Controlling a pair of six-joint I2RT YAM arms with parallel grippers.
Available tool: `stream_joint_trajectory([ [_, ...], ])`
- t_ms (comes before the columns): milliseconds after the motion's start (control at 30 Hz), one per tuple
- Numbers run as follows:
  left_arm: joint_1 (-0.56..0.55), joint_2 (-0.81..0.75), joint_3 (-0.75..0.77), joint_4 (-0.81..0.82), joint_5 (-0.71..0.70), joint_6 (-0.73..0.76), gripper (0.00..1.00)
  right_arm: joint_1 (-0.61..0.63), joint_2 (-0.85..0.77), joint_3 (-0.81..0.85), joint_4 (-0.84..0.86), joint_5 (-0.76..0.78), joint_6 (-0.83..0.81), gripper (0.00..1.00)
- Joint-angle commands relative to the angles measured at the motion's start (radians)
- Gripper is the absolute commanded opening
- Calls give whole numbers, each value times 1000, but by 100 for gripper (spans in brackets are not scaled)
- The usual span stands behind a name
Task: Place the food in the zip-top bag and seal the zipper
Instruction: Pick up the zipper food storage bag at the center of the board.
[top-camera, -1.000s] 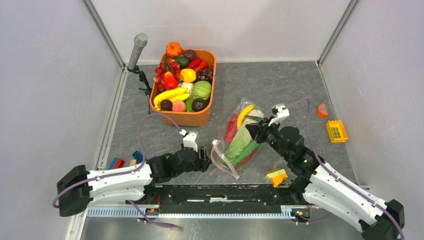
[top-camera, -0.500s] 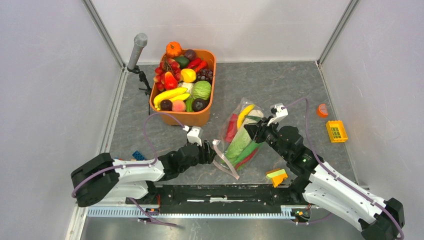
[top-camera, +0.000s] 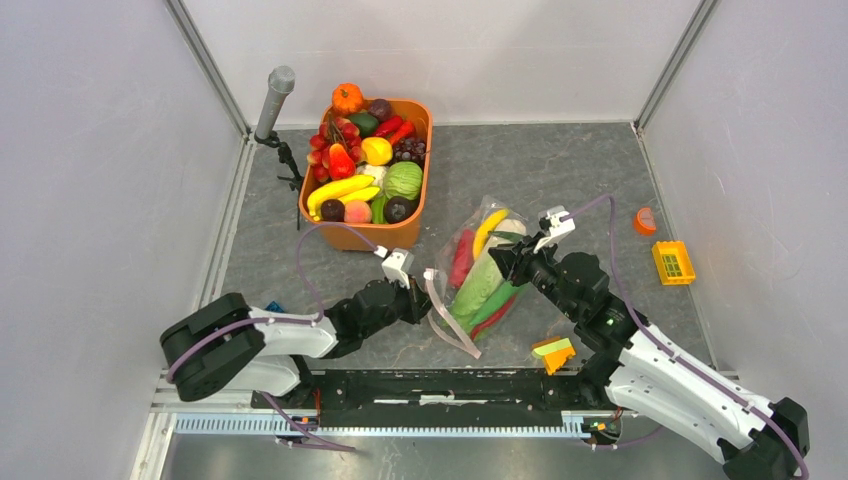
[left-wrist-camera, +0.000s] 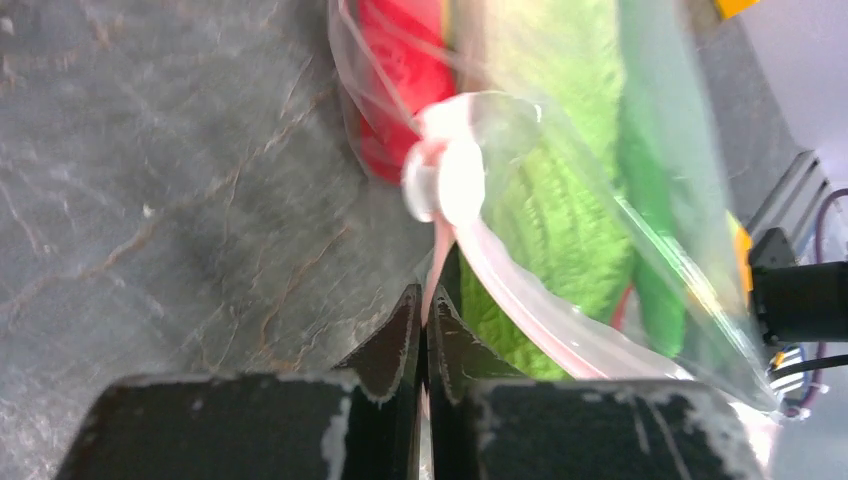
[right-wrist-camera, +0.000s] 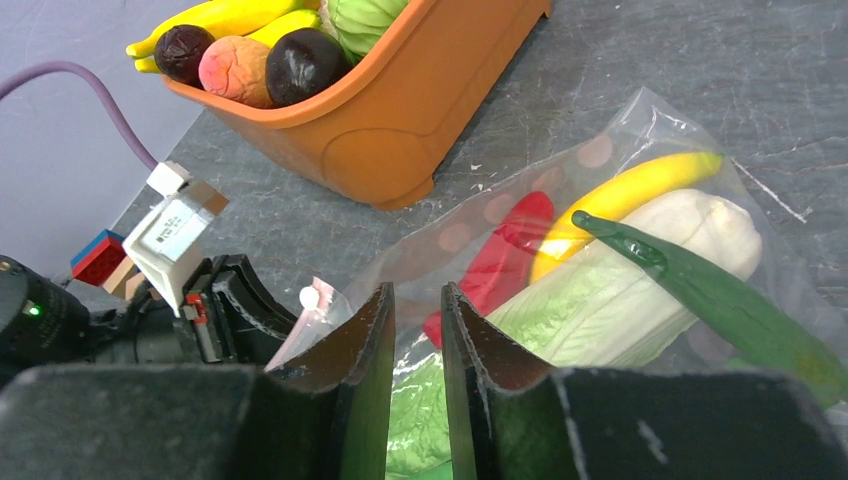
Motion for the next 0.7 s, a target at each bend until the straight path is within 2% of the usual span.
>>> stream_joint_trajectory([
  [0,1,-136,78,-95,-21,107,5,1,-38,15,42,-4,-119,28],
  [67,1,-194,103,-167,-33,143,3,1,-44,22,38,-6,-159,29],
  [167,1,-256,167,-309,-29,201,2,1,-41,38,17,-6,-212,40],
  [500,1,-310,442,-704,89,425,2,2,-29,107,-6,-120,-393,43],
  [567,1,-328,509,-781,119,492,2,1,-33,119,-6,-139,-439,50],
  [667,1,-338,610,-880,141,567,2,-1,-18,165,-37,-200,-520,56],
])
